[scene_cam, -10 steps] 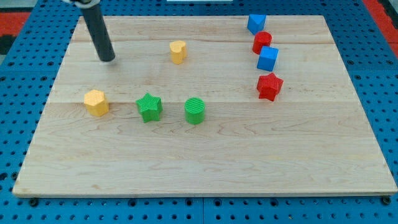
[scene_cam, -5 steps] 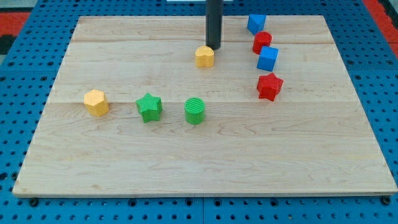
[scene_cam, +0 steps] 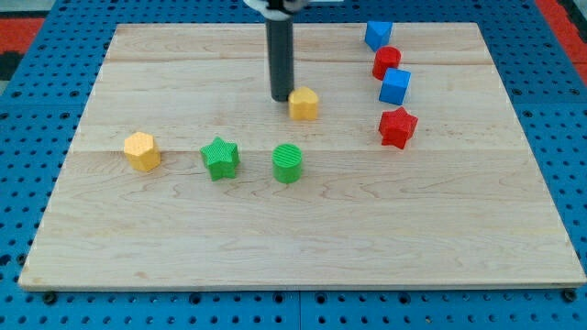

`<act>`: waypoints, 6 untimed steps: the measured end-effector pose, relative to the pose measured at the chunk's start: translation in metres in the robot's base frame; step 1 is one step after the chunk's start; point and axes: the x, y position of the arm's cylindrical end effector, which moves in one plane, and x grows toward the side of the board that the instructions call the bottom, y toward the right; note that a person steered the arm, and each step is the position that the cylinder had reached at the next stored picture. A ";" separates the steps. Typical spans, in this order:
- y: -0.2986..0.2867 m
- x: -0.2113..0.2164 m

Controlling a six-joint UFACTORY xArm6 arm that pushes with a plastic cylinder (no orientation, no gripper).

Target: Slide the yellow heart towards the bottom center

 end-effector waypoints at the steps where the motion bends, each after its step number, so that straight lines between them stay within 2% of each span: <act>1: 0.023 0.047; 2: 0.014 0.010; 3: 0.031 -0.003; 4: 0.075 0.028; 5: 0.077 0.079; 6: 0.082 0.083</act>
